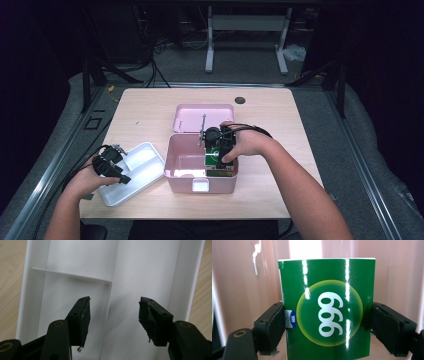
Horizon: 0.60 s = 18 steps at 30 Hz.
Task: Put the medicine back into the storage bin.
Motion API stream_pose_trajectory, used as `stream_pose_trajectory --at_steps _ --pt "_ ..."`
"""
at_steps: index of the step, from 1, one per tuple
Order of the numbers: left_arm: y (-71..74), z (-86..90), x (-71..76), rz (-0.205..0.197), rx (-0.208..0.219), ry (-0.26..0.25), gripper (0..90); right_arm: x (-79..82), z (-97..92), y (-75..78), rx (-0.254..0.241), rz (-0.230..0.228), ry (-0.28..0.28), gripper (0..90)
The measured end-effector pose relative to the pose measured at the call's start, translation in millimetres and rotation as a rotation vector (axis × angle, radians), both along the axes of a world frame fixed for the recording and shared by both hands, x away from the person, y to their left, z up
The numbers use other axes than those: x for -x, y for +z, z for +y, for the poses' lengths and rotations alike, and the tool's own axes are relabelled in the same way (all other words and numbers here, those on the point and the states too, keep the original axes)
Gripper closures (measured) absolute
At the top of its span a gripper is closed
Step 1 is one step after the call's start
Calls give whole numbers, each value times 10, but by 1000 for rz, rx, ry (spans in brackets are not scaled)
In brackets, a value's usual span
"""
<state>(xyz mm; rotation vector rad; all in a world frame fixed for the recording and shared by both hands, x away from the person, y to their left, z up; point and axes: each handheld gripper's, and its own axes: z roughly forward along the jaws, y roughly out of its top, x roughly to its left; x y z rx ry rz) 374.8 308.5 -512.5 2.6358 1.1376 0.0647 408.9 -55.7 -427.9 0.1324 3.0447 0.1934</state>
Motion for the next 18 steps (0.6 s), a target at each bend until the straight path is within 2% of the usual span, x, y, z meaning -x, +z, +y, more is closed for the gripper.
stream_pose_trajectory --at_steps 7,15,18 --pt "-14 -8 -1 5 -2 0 424 -13 -6 -148 6 2 -4 165" --pt "-17 -8 3 7 -5 -4 423 -22 1 -204 13 -2 -11 154" --pt "-13 -7 4 7 -2 -2 423 -19 -1 -200 4 -25 -17 176"
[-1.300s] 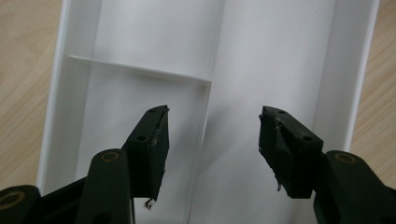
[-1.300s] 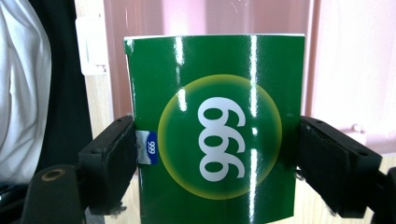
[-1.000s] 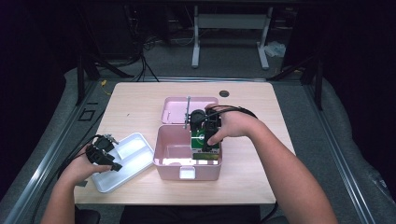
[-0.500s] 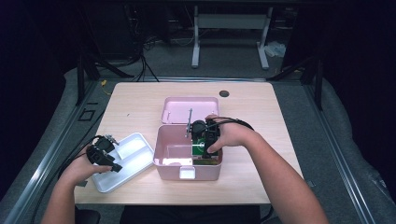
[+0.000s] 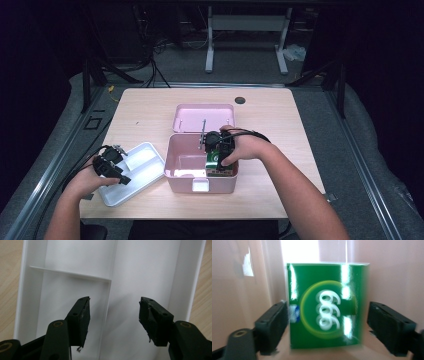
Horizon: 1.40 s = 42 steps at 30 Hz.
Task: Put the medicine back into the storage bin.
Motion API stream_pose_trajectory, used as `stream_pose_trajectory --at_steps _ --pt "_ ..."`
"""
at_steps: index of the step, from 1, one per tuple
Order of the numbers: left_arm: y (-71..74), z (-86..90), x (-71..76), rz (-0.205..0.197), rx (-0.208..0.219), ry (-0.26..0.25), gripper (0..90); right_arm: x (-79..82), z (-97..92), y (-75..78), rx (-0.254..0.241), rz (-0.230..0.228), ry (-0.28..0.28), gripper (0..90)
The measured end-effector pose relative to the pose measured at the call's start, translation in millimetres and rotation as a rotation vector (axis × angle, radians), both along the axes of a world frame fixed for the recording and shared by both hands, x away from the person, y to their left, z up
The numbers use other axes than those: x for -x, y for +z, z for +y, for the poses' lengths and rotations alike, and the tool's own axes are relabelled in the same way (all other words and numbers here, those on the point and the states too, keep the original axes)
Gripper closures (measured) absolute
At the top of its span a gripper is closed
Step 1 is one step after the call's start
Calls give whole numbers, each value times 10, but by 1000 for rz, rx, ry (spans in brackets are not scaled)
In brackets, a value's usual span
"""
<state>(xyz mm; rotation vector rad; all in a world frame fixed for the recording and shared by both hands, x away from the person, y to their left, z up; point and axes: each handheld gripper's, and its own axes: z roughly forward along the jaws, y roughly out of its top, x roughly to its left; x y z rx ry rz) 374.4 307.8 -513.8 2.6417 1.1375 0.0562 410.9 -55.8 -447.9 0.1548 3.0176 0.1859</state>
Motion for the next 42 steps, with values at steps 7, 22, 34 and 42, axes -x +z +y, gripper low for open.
stream_pose_trajectory --at_steps 7,22,34,42 --pt "1 -1 -1 -1 -2 -3 423 50 -5 108 -23 8 -3 207" --pt "4 13 5 0 1 3 423 101 -256 518 -30 -15 -13 281" --pt "-3 41 4 -2 0 10 421 53 -783 581 -43 -24 -127 322" --pt "-7 31 11 -13 -9 5 423 54 -1098 497 -81 -55 -255 343"
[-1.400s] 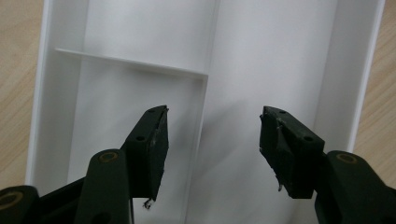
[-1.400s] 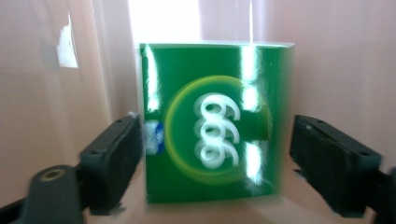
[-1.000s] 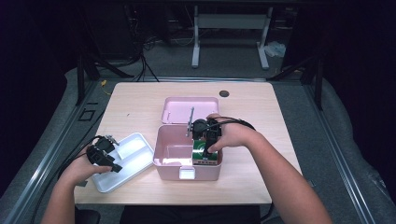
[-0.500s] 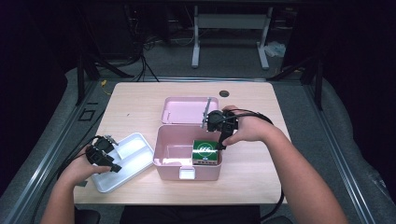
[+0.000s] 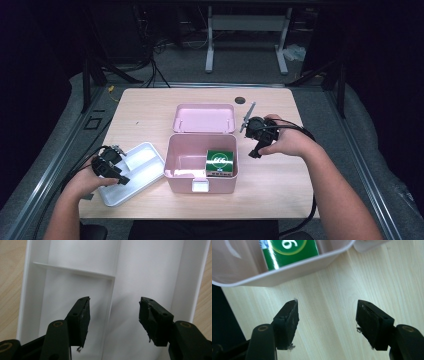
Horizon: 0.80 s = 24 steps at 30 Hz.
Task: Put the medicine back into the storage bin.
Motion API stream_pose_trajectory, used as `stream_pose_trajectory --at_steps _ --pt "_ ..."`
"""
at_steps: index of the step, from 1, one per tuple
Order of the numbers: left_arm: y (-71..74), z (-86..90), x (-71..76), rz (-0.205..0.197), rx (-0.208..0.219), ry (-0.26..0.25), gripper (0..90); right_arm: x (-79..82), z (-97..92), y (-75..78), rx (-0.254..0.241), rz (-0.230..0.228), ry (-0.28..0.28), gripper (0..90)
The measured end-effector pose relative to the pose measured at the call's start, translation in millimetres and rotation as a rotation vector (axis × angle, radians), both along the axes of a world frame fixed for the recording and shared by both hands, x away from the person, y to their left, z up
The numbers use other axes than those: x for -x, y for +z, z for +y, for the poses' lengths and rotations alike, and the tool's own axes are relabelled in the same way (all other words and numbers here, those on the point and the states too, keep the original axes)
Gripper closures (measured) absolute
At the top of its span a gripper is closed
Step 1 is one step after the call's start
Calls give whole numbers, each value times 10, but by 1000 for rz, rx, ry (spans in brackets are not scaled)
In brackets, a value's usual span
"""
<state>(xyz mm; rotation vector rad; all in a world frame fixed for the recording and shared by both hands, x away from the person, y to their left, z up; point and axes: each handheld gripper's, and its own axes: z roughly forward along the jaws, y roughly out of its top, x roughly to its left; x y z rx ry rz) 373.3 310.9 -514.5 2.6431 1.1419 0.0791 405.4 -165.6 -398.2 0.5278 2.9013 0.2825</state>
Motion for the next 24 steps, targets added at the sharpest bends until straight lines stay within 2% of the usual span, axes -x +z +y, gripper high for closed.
stream_pose_trajectory --at_steps 4,9,12,14,15,17,18,19,22,23,24 --pt "4 12 -3 -17 -8 0 423 46 -112 -119 -27 -30 -83 342" --pt "2 35 4 -25 -4 1 433 138 -218 -320 -107 -100 -224 342" --pt "3 44 11 -37 -1 10 434 194 -284 -504 -170 -190 -351 341" --pt "12 55 7 -52 0 18 434 240 -334 -605 -235 -233 -439 336" --pt "14 58 6 -55 -1 19 434 289 -385 -683 -306 -258 -524 332" --pt "17 60 5 -62 -2 22 434 353 -445 -767 -387 -284 -603 330" --pt "14 60 5 -63 -2 24 434 377 -467 -799 -411 -295 -635 326" --pt "9 59 5 -62 -4 23 433 425 -512 -855 -446 -328 -689 325" --pt "-7 52 6 -60 -10 17 434 492 -564 -947 -477 -389 -737 325" --pt "-13 53 5 -61 -10 17 434 528 -592 -999 -482 -431 -754 325" --pt "-16 54 4 -63 -12 18 434 542 -611 -1031 -478 -450 -765 326"
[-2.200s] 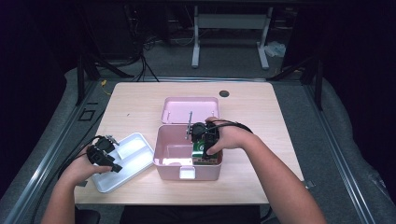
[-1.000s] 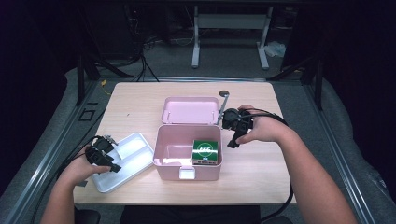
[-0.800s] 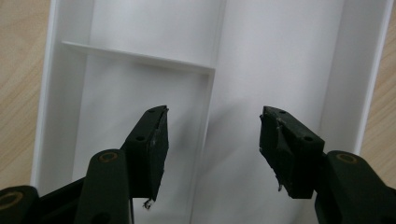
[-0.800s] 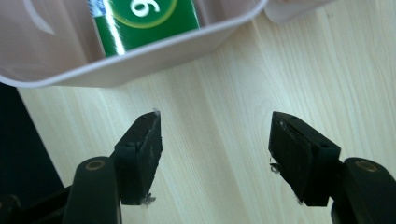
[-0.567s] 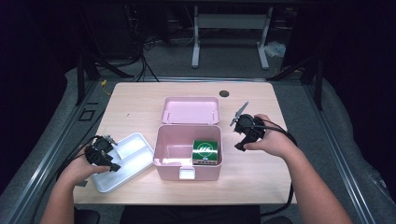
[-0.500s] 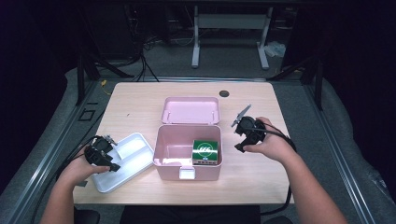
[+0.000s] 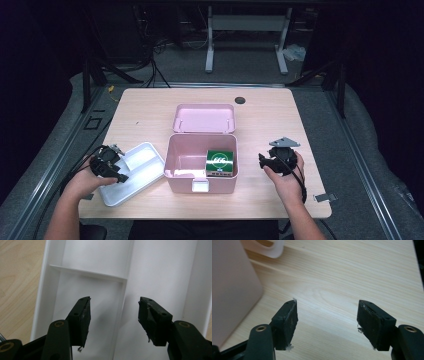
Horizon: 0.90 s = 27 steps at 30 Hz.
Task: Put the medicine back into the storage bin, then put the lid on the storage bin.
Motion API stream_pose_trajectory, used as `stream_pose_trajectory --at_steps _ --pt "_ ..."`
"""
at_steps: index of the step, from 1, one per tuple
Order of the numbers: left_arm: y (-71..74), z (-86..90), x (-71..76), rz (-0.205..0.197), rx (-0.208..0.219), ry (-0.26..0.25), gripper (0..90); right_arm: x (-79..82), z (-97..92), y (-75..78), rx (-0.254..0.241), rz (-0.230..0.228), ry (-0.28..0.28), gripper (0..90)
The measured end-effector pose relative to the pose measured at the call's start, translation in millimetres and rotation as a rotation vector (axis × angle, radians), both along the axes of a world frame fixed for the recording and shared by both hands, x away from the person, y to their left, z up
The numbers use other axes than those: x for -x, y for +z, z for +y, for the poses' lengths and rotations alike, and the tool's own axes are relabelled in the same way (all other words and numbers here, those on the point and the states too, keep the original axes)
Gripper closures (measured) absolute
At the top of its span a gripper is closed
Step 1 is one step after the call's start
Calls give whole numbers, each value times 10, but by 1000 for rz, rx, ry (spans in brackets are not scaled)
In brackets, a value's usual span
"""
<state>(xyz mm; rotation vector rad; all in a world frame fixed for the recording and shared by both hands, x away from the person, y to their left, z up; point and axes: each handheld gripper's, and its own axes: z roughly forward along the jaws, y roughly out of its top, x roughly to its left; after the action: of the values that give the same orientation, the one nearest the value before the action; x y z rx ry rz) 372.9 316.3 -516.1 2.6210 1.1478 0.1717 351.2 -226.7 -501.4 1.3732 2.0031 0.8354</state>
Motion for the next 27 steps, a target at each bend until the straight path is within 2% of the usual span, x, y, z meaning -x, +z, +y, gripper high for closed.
stream_pose_trajectory --at_steps 3,6,8,12,15,17,20,27 --pt "-2 8 -6 -9 4 4 434 11 -42 -59 -14 0 0 327" --pt "20 13 -9 -16 41 -4 457 11 -42 -119 5 15 18 328" --pt "33 16 -15 -22 49 -5 462 11 -32 -152 9 28 35 328" --pt "30 8 -30 -34 34 3 463 16 -16 -171 9 40 55 331" --pt "44 10 -44 -41 22 -1 464 16 -23 -180 -14 45 55 332" --pt "83 31 -65 -41 33 1 475 12 -33 -195 -19 56 55 332" --pt "137 55 -104 -14 68 -7 517 12 -31 -219 -44 70 59 332" --pt "254 -3 -169 43 36 -60 619 -1 -13 -257 -55 87 81 332"
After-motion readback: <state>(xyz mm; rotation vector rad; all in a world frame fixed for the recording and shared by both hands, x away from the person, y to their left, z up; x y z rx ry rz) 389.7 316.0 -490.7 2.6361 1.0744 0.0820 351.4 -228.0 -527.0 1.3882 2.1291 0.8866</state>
